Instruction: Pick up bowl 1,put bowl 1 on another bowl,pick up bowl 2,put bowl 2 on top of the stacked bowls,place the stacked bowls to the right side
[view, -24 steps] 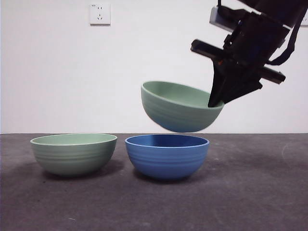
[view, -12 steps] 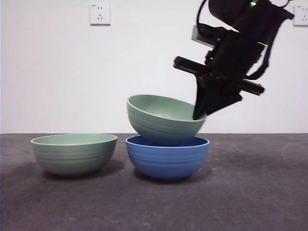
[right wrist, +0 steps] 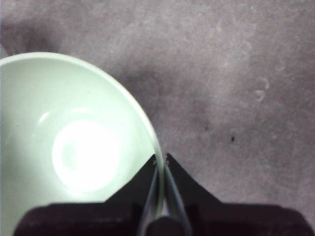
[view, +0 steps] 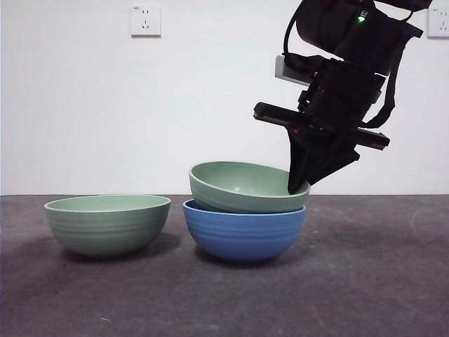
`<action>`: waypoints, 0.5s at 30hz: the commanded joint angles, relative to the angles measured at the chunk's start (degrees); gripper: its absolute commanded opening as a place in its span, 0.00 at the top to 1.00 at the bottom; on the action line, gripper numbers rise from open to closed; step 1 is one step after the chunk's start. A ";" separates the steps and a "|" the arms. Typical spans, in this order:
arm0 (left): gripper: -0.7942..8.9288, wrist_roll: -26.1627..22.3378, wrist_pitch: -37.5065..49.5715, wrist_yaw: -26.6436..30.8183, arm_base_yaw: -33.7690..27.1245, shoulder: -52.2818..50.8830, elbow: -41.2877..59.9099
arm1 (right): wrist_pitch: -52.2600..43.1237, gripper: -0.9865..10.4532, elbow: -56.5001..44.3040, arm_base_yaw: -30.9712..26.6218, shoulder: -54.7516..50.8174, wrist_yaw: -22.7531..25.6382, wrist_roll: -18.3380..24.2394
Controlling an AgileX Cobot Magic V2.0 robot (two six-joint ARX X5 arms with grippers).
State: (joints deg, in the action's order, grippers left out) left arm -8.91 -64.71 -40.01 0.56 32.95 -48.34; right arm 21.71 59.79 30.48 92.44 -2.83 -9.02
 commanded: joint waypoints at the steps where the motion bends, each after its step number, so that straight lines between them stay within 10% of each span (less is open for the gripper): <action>1: 0.31 0.11 0.52 -0.04 0.28 0.39 -0.13 | 0.48 0.92 -0.04 0.46 0.20 -0.31 1.11; 15: 0.31 0.37 6.40 1.38 0.28 7.19 -0.13 | 0.39 0.69 -0.04 1.09 0.24 -1.75 1.11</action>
State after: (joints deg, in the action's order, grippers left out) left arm -8.86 -59.20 -38.50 0.56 39.57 -48.34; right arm 22.50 59.79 31.48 92.44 -4.49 -8.14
